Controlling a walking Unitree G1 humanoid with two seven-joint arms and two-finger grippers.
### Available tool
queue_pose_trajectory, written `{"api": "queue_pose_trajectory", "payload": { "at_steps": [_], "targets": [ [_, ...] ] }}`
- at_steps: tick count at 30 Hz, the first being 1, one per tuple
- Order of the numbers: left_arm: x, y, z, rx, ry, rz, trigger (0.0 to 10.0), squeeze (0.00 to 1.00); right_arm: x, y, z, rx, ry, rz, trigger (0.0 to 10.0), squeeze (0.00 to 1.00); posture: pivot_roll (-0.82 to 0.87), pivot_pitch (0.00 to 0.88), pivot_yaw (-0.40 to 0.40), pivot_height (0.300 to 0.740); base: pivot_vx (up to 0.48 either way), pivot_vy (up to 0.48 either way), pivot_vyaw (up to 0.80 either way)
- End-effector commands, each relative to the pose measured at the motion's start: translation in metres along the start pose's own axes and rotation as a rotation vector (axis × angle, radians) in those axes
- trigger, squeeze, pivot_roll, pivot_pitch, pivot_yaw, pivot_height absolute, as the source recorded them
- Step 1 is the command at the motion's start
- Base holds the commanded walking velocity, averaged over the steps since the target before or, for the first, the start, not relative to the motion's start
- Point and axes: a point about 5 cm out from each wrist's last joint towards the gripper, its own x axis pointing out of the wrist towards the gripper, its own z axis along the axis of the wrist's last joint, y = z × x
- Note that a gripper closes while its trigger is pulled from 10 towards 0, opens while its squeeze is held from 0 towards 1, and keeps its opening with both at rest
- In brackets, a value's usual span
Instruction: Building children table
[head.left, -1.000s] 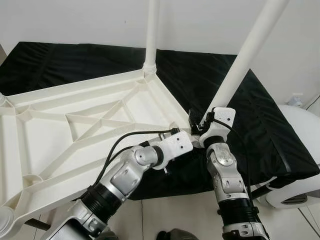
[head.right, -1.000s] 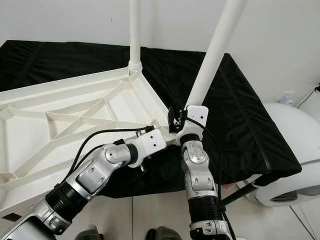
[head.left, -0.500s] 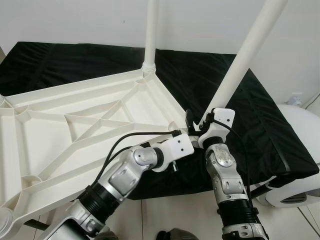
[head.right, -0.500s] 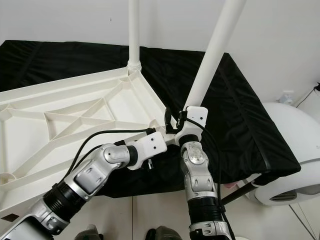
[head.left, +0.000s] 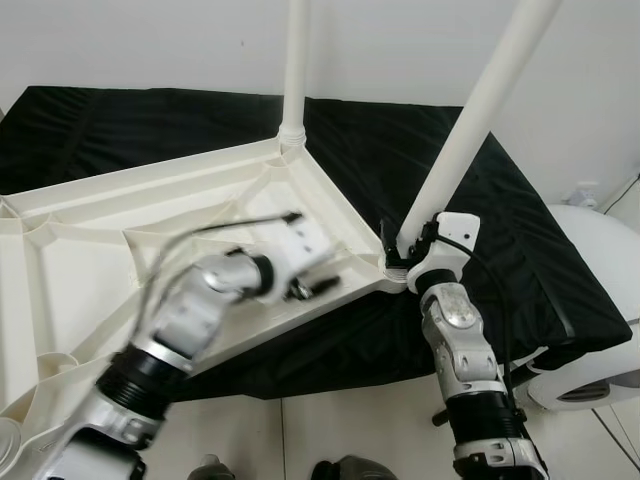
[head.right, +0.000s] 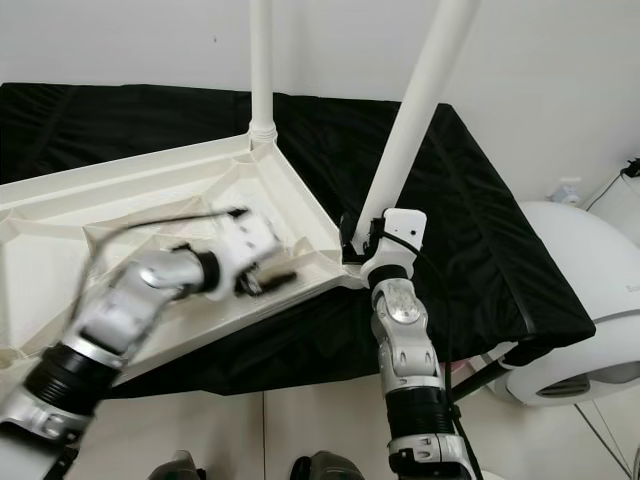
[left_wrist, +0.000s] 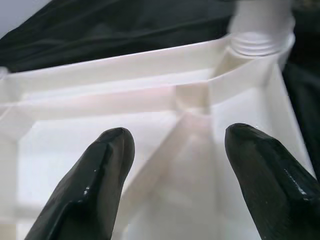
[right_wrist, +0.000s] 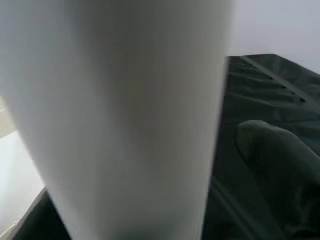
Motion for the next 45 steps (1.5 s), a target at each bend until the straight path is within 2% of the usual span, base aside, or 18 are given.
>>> {"api": "queue_pose_trajectory", "payload": {
  "at_steps": [1,2,5,6,8,9,10,14,17,21,24,25,32,33,35,39,42,45],
  "targets": [
    [-0.003,0.007,-0.001,-0.055,-0.021,0.015,10.0,0.0,0.003,-0.004,-0.001,0.012,0.009,-0.01,10.0,0.0,0.03,0.009,-0.096,0.74,0.0,0.0,0.0],
    [-0.004,0.014,-0.005,-0.1,-0.024,0.067,10.0,0.0,0.005,-0.003,0.0,0.019,0.004,-0.003,10.0,0.0,0.03,0.014,-0.096,0.74,0.0,0.0,0.0],
    [-0.002,0.018,-0.008,-0.145,-0.028,0.113,10.0,0.0,0.006,-0.002,0.001,0.022,-0.002,0.006,10.0,0.0,0.03,0.014,-0.096,0.74,0.0,0.0,0.0],
    [0.0,0.021,-0.01,-0.189,-0.031,0.181,10.0,0.0,0.007,0.001,0.003,0.028,-0.009,0.022,10.0,0.0,0.03,0.016,-0.095,0.74,0.0,0.0,0.0],
    [0.002,0.023,-0.011,-0.214,-0.031,0.223,10.0,0.0,0.008,0.002,0.004,0.031,-0.013,0.034,10.0,0.0,0.03,0.016,-0.095,0.74,0.0,0.0,0.0],
    [0.005,0.021,-0.006,-0.262,-0.079,0.272,10.0,0.0,0.008,0.004,0.003,0.033,-0.014,0.047,10.0,0.0,0.04,0.025,-0.1,0.74,0.0,0.0,0.0],
    [0.005,0.021,-0.006,-0.262,-0.079,0.272,10.0,0.0,0.008,0.004,0.003,0.033,-0.014,0.047,10.0,0.0,0.04,0.025,-0.1,0.74,0.0,0.0,0.0],
    [0.01,0.017,0.001,-0.358,-0.126,0.399,10.0,0.0,0.01,0.006,0.002,0.036,-0.013,0.072,10.0,0.0,0.06,0.023,-0.108,0.74,0.0,0.0,0.0],
    [0.007,0.016,0.004,-0.457,-0.152,0.543,10.0,0.0,0.014,0.007,0.001,0.047,-0.019,0.081,10.0,0.0,0.07,0.028,-0.111,0.74,0.0,0.0,0.0],
    [0.005,0.014,0.0,-0.502,-0.144,0.57,10.0,0.0,0.019,0.005,0.003,0.042,-0.026,0.07,10.0,0.0,0.07,0.034,-0.121,0.74,0.0,0.0,0.0],
    [0.002,0.016,0.001,-0.49,-0.156,0.597,10.0,0.0,0.023,0.002,0.005,0.038,-0.03,0.062,10.0,0.0,0.07,0.044,-0.132,0.74,0.0,0.0,0.0],
    [-0.002,0.02,0.006,-0.452,-0.187,0.614,10.0,0.0,0.029,0.001,0.008,0.039,-0.04,0.069,10.0,0.0,0.06,0.058,-0.13,0.74,0.0,0.0,0.0],
    [-0.004,0.022,0.01,-0.429,-0.209,0.615,10.0,0.0,0.036,-0.002,0.012,0.036,-0.053,0.077,10.0,0.0,0.04,0.07,-0.123,0.74,0.0,0.0,0.0],
    [-0.006,0.023,0.013,-0.414,-0.212,0.648,10.0,0.0,0.043,-0.006,0.015,0.025,-0.063,0.083,10.0,0.0,0.03,0.077,-0.116,0.74,0.0,0.0,0.0],
    [-0.006,0.023,0.013,-0.414,-0.212,0.648,10.0,0.0,0.043,-0.006,0.015,0.025,-0.063,0.083,10.0,0.0,0.03,0.077,-0.116,0.74,0.0,0.0,0.0],
    [-0.012,0.029,0.006,-0.447,-0.175,0.704,10.0,0.0,0.057,-0.019,0.019,0.001,-0.063,0.058,10.0,0.0,0.03,0.091,-0.11,0.74,0.0,0.0,0.0],
    [-0.019,0.034,0.006,-0.391,-0.174,0.716,10.0,0.0,0.063,-0.025,0.021,-0.001,-0.059,0.04,10.0,0.0,0.04,0.092,-0.114,0.74,0.0,0.0,0.0],
    [-0.023,0.03,0.008,-0.319,-0.17,0.661,10.0,0.0,0.067,-0.029,0.021,-0.002,-0.056,0.026,10.0,0.0,0.06,0.089,-0.11,0.74,0.0,0.0,0.0]
  ]
}}
